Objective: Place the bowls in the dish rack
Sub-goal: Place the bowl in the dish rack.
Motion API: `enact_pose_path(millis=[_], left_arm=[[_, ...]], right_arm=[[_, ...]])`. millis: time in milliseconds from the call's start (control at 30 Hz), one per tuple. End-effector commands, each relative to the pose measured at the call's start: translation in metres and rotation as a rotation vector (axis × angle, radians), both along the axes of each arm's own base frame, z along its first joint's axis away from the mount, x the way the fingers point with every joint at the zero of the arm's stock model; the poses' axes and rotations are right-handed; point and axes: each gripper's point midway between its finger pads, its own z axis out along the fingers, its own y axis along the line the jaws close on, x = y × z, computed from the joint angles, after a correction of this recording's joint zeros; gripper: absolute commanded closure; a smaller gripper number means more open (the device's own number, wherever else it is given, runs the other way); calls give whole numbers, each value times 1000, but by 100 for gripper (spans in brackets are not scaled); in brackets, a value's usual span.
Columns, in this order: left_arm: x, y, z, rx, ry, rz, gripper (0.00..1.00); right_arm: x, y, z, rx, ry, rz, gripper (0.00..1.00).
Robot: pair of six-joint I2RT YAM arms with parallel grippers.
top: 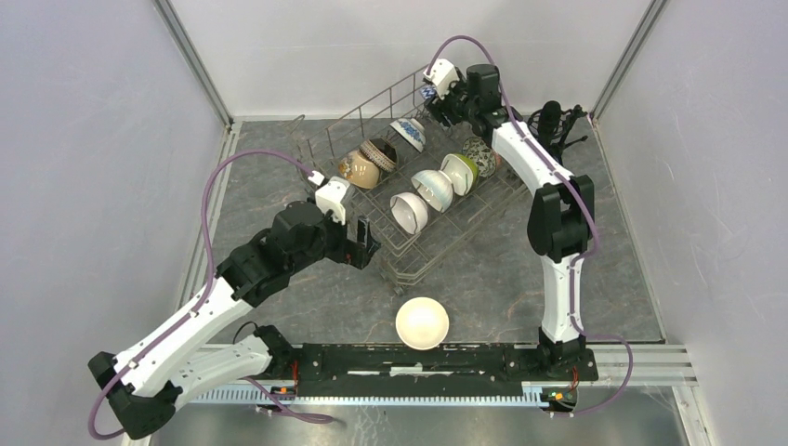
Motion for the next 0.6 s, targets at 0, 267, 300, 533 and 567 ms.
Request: enact_pose_path(millis=[0, 267, 300, 533, 567], left_arm=[[3, -7, 7, -57, -23, -49, 0], [8, -2, 4, -52, -23, -20, 0], [9, -1, 4, -51, -23, -16, 0], [11, 1, 5, -61, -21, -5, 0], [12, 1, 5, -63, -19, -4, 0]], right_arm=[[26, 0, 53, -19, -208, 12, 100], [45, -3, 35, -58, -226, 4, 100], [47, -3, 34, -60, -228, 5, 100], [54, -5, 18, -82, -226, 14, 100], [54, -4, 15, -82, -221, 22, 100]])
